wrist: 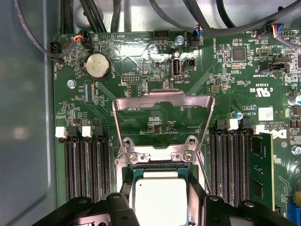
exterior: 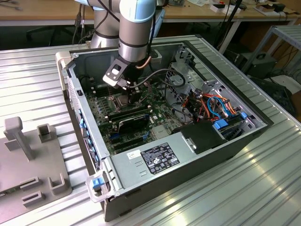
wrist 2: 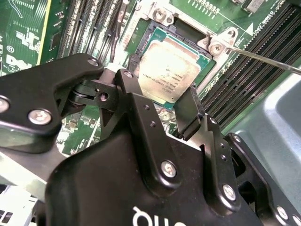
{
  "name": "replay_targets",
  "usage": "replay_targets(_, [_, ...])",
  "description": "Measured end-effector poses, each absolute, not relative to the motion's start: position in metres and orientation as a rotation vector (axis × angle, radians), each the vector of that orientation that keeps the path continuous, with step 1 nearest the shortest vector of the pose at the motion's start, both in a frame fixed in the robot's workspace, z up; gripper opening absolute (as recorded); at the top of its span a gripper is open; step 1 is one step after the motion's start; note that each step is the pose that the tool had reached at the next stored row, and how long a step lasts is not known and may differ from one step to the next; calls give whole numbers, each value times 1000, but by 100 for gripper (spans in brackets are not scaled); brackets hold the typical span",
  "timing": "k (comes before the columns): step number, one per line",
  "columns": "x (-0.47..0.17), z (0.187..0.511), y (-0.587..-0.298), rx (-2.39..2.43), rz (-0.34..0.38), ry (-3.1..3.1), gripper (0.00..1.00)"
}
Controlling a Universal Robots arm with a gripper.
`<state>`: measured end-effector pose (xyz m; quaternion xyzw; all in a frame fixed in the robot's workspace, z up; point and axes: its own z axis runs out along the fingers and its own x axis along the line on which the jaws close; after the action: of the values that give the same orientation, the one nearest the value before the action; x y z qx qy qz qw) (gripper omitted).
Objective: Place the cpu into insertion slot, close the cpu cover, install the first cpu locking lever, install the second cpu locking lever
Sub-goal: 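Place the cpu into insertion slot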
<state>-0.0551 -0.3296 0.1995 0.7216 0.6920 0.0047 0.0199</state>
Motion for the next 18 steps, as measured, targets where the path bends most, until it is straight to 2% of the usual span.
replay_targets(18, [-53, 197, -330, 2219, 15, 2167, 55])
